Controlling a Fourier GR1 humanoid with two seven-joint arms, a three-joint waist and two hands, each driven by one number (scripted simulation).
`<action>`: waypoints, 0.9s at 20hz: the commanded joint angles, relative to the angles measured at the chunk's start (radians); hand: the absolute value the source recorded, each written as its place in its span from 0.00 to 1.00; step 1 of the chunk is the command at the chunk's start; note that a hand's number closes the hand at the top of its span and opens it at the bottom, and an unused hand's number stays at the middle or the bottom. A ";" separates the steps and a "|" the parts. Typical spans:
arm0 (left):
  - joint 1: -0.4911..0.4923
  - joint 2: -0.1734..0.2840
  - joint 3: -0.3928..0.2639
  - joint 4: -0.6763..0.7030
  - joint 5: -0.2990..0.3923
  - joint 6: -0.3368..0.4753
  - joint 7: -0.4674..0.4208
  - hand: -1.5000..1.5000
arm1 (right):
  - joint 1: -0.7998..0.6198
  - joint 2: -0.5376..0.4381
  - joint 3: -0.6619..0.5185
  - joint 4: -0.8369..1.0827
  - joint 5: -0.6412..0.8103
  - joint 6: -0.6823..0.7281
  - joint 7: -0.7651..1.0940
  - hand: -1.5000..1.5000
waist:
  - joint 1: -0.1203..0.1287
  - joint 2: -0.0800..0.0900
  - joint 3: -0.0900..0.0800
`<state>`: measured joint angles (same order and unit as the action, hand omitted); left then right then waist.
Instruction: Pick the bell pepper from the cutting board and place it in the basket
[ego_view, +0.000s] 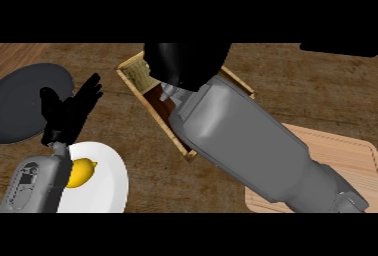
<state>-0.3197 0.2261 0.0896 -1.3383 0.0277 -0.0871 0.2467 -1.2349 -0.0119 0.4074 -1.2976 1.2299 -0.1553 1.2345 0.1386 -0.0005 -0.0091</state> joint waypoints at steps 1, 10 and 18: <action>0.021 -0.016 -0.010 -0.006 -0.014 0.015 -0.018 0.50 | -0.126 0.011 -0.028 0.101 -0.029 0.014 0.252 1.00 | -0.011 0.002 0.002; 0.011 0.015 0.036 0.028 0.012 0.002 -0.024 0.50 | -0.118 0.011 -0.076 0.234 0.070 -0.142 0.252 1.00 | -0.067 0.001 0.004; -0.012 -0.004 0.036 0.032 0.007 0.027 -0.015 0.50 | -0.091 0.011 -0.073 0.278 -0.018 -0.237 0.252 0.00 | -0.053 0.008 0.006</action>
<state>-0.3127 0.2275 0.1153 -1.3165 0.0296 -0.0732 0.2184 -1.3215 -0.0132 0.3054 -1.0361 1.2331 -0.2773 1.2345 0.0907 0.0067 -0.0039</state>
